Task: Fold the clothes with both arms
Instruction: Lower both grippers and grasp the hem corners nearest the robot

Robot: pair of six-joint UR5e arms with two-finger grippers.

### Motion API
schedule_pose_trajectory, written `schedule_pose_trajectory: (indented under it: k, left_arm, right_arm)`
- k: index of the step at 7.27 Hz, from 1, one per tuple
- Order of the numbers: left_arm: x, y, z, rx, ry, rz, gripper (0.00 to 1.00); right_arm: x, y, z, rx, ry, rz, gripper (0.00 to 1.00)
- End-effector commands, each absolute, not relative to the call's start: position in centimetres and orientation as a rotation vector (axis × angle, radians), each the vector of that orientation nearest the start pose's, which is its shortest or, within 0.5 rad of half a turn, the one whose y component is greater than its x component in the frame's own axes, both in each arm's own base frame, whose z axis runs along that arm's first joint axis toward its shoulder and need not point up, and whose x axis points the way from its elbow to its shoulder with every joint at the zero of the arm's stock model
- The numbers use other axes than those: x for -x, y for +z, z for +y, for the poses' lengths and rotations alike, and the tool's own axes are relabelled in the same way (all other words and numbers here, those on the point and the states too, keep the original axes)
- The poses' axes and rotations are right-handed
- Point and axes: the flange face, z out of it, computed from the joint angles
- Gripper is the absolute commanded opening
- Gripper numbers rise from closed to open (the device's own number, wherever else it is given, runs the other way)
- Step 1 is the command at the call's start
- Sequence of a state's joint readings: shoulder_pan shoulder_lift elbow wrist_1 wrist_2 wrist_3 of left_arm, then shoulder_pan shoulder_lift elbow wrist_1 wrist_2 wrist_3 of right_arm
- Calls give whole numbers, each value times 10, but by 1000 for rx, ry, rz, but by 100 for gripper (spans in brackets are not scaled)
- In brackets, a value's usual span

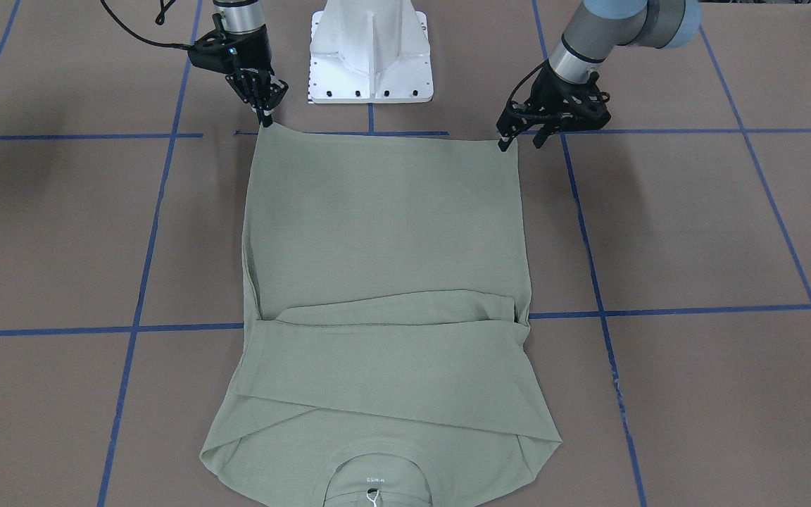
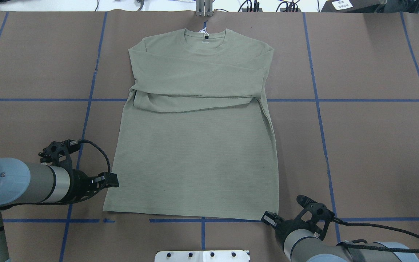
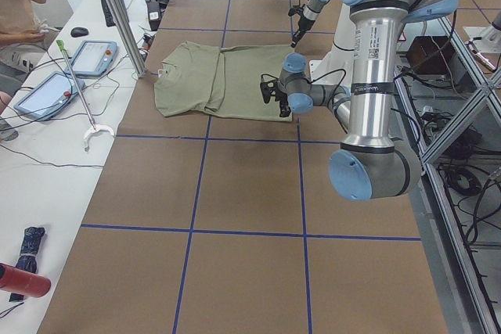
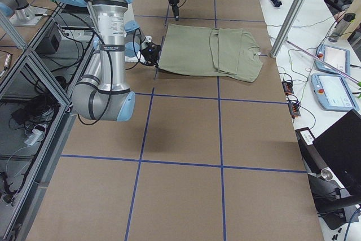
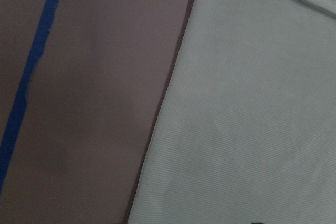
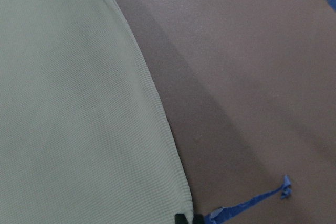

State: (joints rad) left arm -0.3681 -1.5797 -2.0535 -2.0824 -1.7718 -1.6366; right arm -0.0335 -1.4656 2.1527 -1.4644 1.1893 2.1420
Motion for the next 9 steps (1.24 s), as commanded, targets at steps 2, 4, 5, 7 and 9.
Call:
schedule_pose_trajectory:
  k: [2, 4, 5, 7, 9]
  left_arm:
    - [-446, 393, -264, 55, -278, 958, 79]
    - [-445, 389, -263, 55, -269, 966, 71]
    - [-445, 389, -260, 58, -263, 966, 71]
    - [-450, 392, -251, 73, -248, 957, 67]
    - [-451, 398, -246, 80, -240, 946, 58]
  right_arm:
    - [490, 330, -153, -114, 656, -872, 0]
    - [491, 329, -153, -113, 658, -875, 0]
    - [491, 328, -153, -112, 661, -876, 0]
    - [491, 329, -153, -111, 662, -875, 0]
    - [492, 331, -153, -111, 664, -872, 0]
